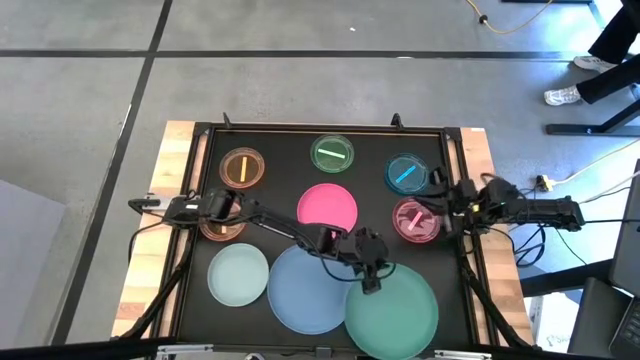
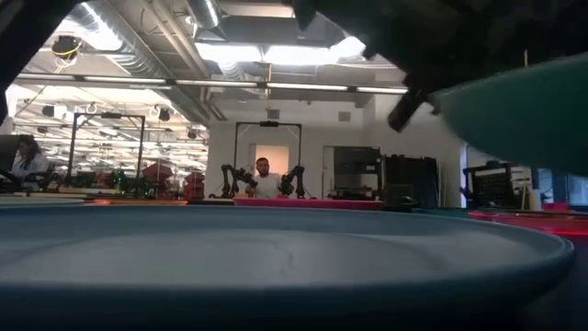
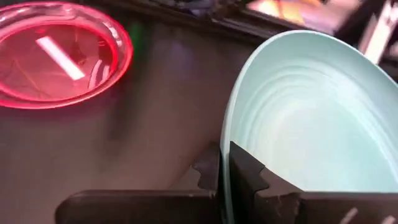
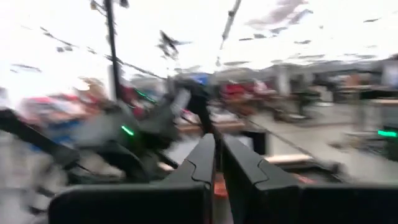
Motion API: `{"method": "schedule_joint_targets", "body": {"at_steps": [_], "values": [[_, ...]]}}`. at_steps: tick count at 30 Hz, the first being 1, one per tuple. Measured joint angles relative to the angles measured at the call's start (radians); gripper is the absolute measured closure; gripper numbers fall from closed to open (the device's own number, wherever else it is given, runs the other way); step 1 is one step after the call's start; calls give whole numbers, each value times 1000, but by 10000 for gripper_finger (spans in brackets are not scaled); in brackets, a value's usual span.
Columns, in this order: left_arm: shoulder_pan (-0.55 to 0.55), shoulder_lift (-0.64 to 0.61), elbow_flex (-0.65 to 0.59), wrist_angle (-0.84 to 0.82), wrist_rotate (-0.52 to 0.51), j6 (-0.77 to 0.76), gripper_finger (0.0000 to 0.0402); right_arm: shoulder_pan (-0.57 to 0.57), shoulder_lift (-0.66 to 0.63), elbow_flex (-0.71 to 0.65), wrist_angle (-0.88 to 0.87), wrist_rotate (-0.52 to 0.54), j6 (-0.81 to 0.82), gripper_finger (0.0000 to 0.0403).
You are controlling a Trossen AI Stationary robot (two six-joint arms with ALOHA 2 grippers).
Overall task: Stack plastic plates
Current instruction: Stack the dark green plate on the dark blue plate
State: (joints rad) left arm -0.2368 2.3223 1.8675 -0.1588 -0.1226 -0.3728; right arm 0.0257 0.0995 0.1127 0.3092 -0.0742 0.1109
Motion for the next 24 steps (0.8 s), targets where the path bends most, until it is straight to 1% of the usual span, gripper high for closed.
{"method": "schedule_joint_targets", "body": {"at_steps": [2,5,8,10,14,16,18,22,24], "values": [[-15,-24,0,-86,-2,23,395,0,-4,4,5,-51,27,378],[-45,-69,-1,-194,-52,35,395,0,-10,4,-2,-73,39,378],[-73,-116,0,-297,-136,39,395,0,-9,5,-6,-56,39,378],[-87,-134,0,-333,-188,37,395,0,-8,5,-15,-49,39,378],[-125,-190,-1,-426,-340,33,395,0,-4,5,-24,-48,39,378],[-142,-215,0,-482,-415,14,395,0,-3,5,-26,-48,38,378],[-154,-242,0,-572,-475,-26,395,0,-4,5,-33,-44,38,378],[-158,-296,0,-737,-556,-136,395,0,-2,5,-36,-35,38,378],[-168,-320,0,-824,-572,-195,395,0,-3,5,-38,-31,38,378]]}}
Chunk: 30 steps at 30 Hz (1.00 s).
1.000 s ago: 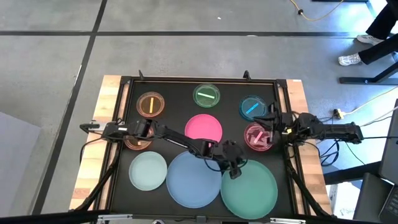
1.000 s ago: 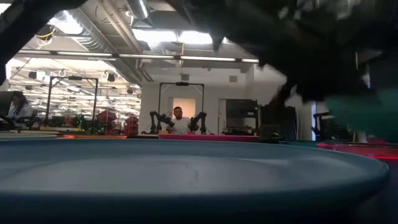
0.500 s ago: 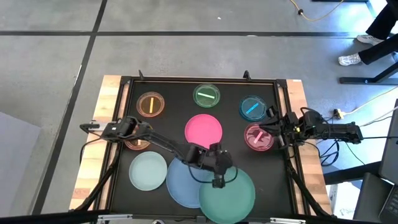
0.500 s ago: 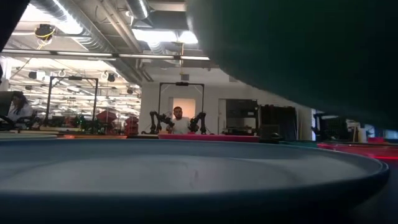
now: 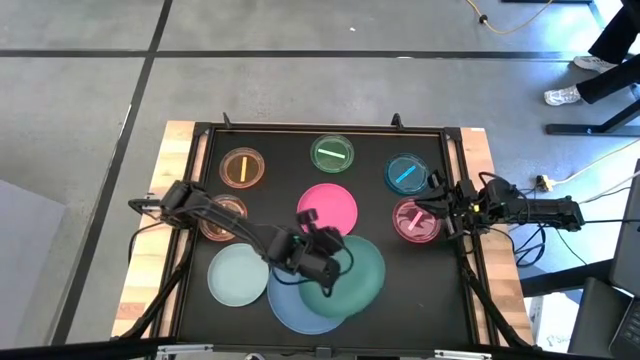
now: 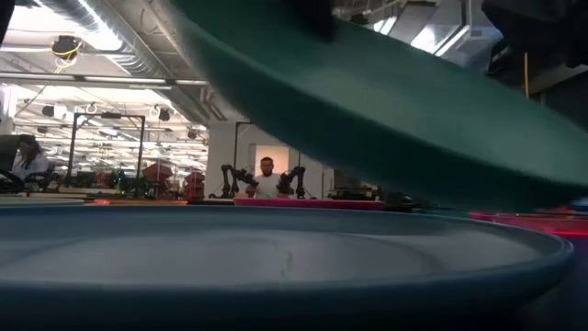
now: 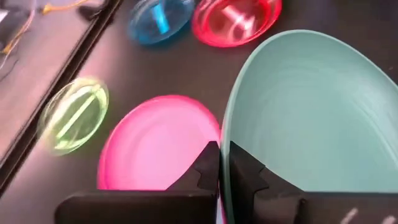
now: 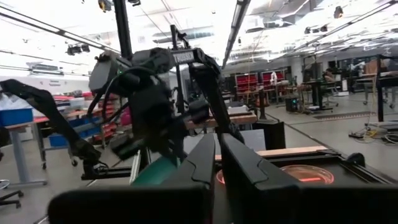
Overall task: Stack plastic plates
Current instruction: Stack the dark green plate on the dark blue plate
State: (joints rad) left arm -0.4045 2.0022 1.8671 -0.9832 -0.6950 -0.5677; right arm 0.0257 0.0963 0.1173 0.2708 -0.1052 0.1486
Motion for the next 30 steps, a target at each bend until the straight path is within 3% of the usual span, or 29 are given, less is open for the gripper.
{"method": "schedule_joint_targets", "body": {"at_steps": [7,11,15,24,30], "values": [[-35,-41,0,-243,24,-191,395,0,0,0,-13,34,-22,378],[-52,-40,-4,-277,60,-236,395,0,0,0,-17,45,-25,378],[-51,-36,-86,-260,66,-261,395,0,0,0,-20,45,-24,378],[-9,-36,-335,37,257,-270,394,0,0,0,-21,45,-25,378],[16,-37,-440,178,278,-272,392,0,0,0,-24,68,-26,378]]}}
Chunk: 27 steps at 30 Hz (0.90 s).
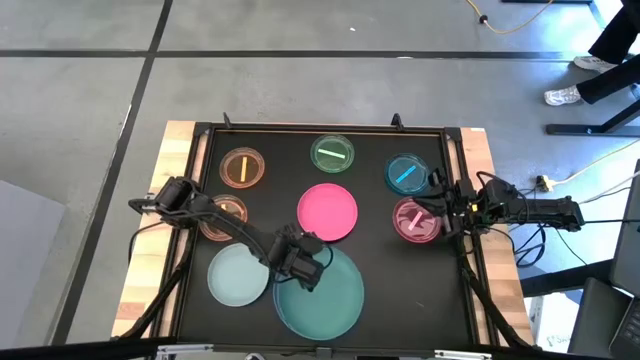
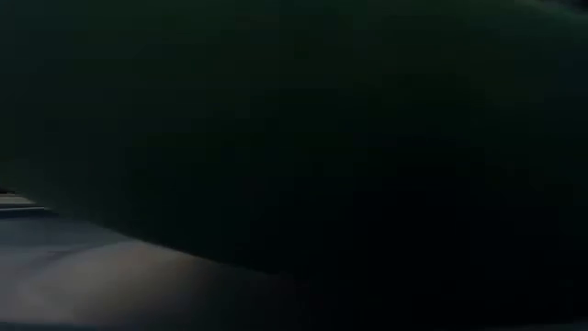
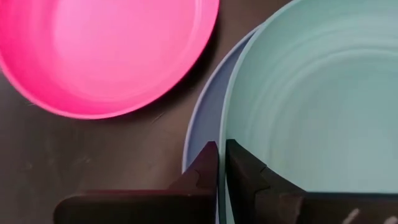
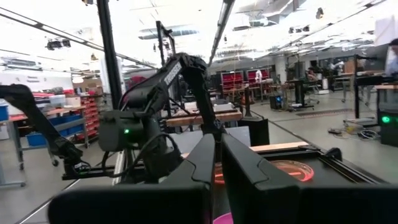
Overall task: Stack plastic plates
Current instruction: Stack the dark green plate on the dark blue plate, then stack the dark pink plate on the dark green plate
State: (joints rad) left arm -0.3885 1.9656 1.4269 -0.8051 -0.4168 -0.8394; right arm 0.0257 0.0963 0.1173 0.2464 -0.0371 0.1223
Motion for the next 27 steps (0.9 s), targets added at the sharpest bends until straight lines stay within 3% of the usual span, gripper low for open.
{"method": "schedule_joint_targets", "body": {"at_steps": [6,12,17,27], "values": [[26,3,-50,92,-3,58,354,0,0,0,-19,30,-17,378],[41,5,-53,77,12,70,297,0,0,0,-19,30,-17,378],[47,-3,-40,67,49,115,280,0,0,0,-25,30,-23,378],[3,-75,1,-34,-119,129,278,0,0,0,-39,36,-65,378]]}}
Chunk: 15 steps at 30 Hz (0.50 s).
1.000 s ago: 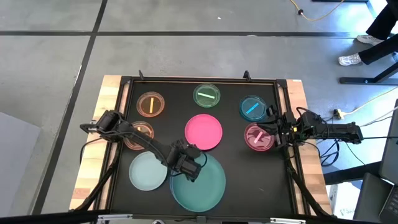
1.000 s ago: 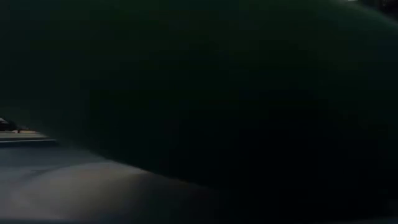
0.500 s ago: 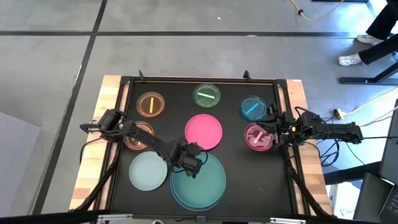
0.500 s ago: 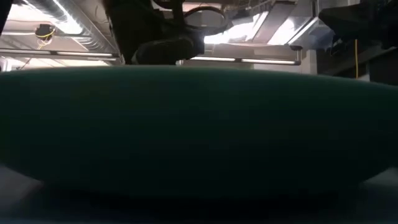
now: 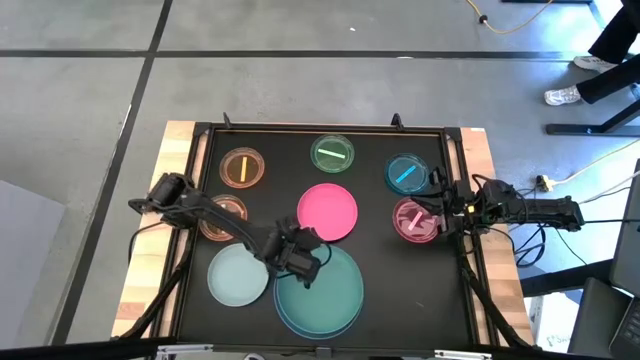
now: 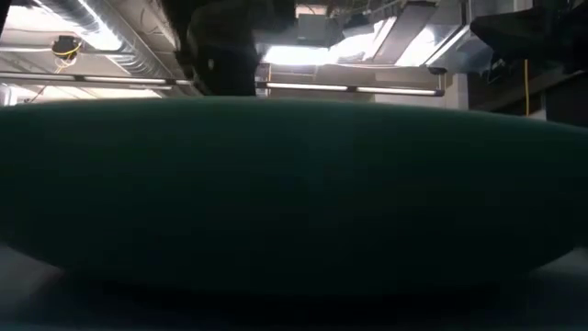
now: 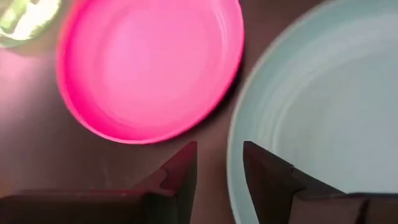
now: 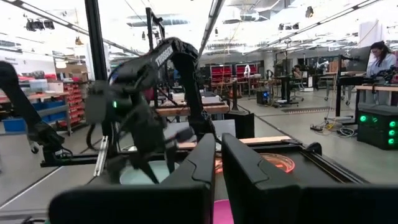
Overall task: Stack plastic plates
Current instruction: Stack the dark pink plate on the dark green plate
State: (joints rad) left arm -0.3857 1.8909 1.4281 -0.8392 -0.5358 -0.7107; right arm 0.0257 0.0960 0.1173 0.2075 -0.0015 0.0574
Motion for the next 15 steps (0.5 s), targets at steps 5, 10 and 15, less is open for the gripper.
{"method": "schedule_joint_targets", "body": {"at_steps": [5,10,15], "values": [[45,-127,-49,3,-33,11,278,0,0,0,-50,12,-2,378],[162,-296,-249,150,-60,-41,278,0,0,-1,-81,34,28,378],[284,-368,-485,484,-52,-99,278,0,0,-1,-78,147,16,378]]}}
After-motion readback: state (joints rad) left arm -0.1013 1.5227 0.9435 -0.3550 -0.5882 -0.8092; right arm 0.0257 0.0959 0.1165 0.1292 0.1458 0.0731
